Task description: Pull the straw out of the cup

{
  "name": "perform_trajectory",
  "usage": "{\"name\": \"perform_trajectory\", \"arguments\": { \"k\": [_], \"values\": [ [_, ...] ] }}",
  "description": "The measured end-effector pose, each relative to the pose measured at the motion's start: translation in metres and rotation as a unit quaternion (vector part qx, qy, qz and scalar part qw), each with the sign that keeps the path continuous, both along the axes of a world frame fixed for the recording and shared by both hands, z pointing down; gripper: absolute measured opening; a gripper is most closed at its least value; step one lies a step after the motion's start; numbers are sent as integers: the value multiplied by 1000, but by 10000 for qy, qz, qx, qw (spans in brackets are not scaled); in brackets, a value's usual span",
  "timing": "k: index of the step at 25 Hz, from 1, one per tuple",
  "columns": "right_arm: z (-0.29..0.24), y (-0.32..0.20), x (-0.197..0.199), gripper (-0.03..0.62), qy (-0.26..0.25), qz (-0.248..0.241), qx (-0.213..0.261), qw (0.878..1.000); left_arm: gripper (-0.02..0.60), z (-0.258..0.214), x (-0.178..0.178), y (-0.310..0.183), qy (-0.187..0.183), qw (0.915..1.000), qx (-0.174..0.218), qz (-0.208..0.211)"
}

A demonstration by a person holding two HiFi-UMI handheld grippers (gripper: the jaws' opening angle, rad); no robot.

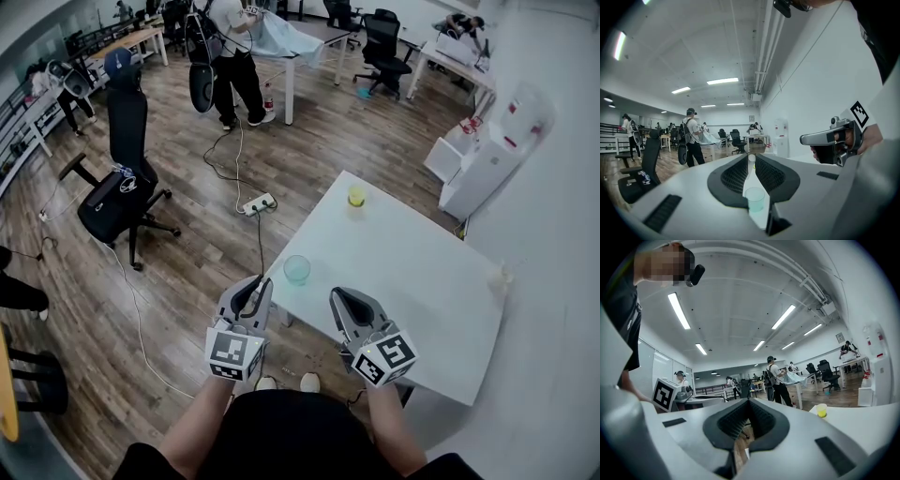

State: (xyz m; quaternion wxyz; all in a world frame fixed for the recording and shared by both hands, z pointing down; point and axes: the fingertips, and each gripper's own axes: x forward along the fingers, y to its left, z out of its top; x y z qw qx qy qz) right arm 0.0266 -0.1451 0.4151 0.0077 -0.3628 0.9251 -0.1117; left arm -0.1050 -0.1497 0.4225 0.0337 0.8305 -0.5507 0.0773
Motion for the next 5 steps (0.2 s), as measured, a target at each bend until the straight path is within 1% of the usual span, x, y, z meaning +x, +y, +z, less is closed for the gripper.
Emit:
{"name": "perform_trajectory", "arguments": {
  "k": [5],
  "values": [
    [-1, 1, -11, 21, 17, -23, 11, 10000, 57, 0, -3, 1, 4, 10000, -16, 72]
  ]
}}
